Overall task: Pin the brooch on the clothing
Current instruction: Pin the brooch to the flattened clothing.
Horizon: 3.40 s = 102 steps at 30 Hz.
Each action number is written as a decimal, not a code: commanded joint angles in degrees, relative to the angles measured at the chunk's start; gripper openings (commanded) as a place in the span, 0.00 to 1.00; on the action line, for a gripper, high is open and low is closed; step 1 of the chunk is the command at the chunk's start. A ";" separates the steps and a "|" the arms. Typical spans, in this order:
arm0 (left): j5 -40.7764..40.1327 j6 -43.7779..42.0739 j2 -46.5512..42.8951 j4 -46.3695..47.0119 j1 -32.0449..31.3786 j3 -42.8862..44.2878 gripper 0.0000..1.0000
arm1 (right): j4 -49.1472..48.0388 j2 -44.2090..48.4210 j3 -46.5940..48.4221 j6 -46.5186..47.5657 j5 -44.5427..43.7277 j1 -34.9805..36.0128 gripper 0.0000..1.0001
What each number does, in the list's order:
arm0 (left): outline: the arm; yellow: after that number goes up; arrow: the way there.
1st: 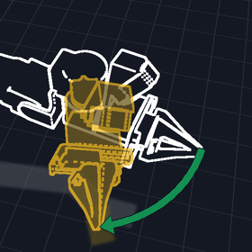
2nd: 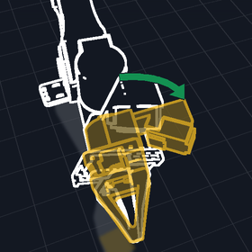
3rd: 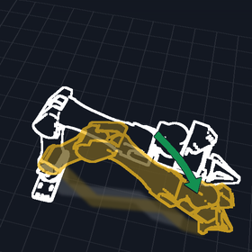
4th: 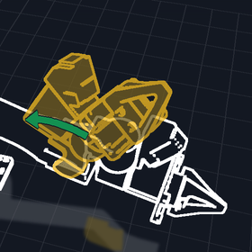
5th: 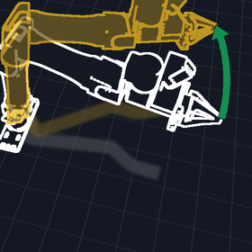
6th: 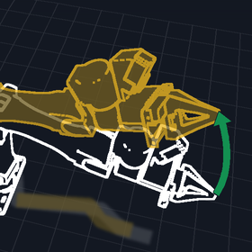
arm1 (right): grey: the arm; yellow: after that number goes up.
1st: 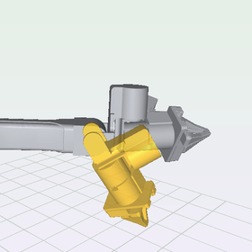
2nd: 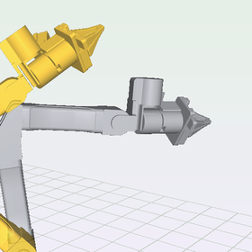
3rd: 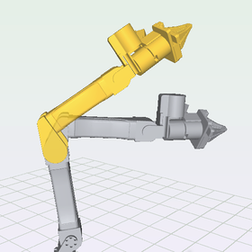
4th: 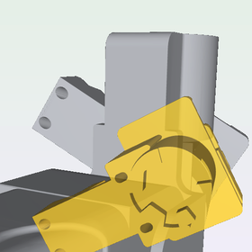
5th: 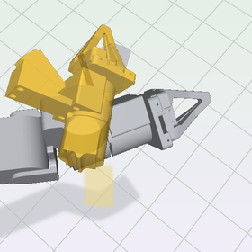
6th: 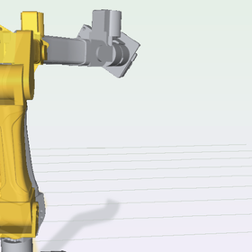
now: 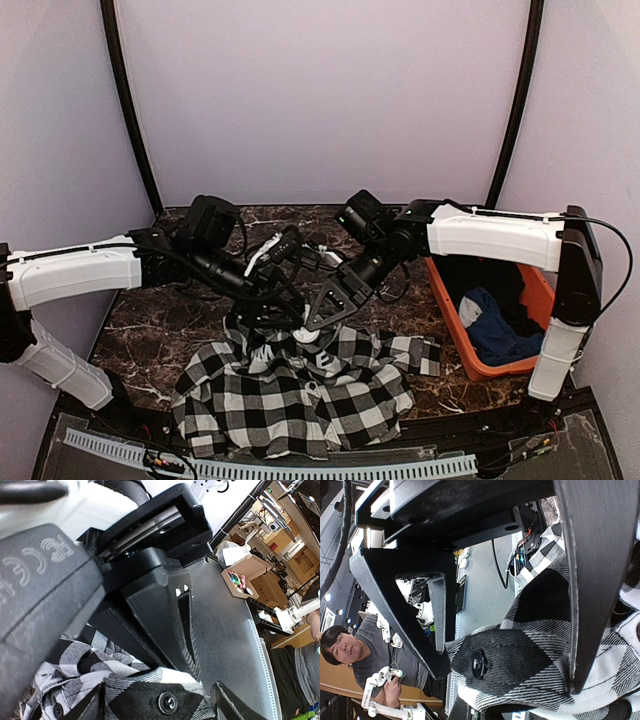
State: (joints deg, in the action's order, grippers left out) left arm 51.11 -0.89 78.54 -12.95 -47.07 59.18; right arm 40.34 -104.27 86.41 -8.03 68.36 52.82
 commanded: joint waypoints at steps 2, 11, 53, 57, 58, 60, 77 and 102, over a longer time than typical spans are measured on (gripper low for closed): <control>0.56 -0.61 0.46 -0.83 -0.23 0.08 0.68 | -1.22 0.07 0.60 0.12 1.48 -0.35 0.00; 0.18 -1.44 0.81 -1.75 -0.89 0.28 0.61 | -2.01 0.55 0.60 -0.32 2.70 -0.76 0.00; 0.25 -1.53 -0.04 -1.42 0.40 -0.41 0.65 | -3.58 2.06 -0.98 -1.15 3.49 -1.49 0.00; -1.32 -2.22 0.51 -2.19 0.06 -0.13 0.64 | -3.52 1.91 -0.81 -1.29 3.54 -1.53 0.00; -1.56 -2.16 0.48 -2.11 0.05 -0.10 0.63 | -3.59 1.95 -0.81 -1.29 3.61 -1.54 0.00; -2.27 -2.12 0.42 -1.90 0.09 -0.05 0.63 | -3.60 1.96 -0.85 -1.28 3.54 -1.51 0.00; -2.47 0.49 -1.59 2.18 1.66 -1.72 0.63 | -3.64 2.16 -1.33 -1.29 3.32 -1.51 0.00; -3.26 -1.83 0.88 -1.10 -0.04 -0.30 0.59 | -3.62 1.87 -0.62 -1.72 3.47 -1.50 0.00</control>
State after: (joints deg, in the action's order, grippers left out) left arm 49.63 -1.58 78.85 -12.08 -46.78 58.08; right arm 38.17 -104.22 85.41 -9.58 70.32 51.24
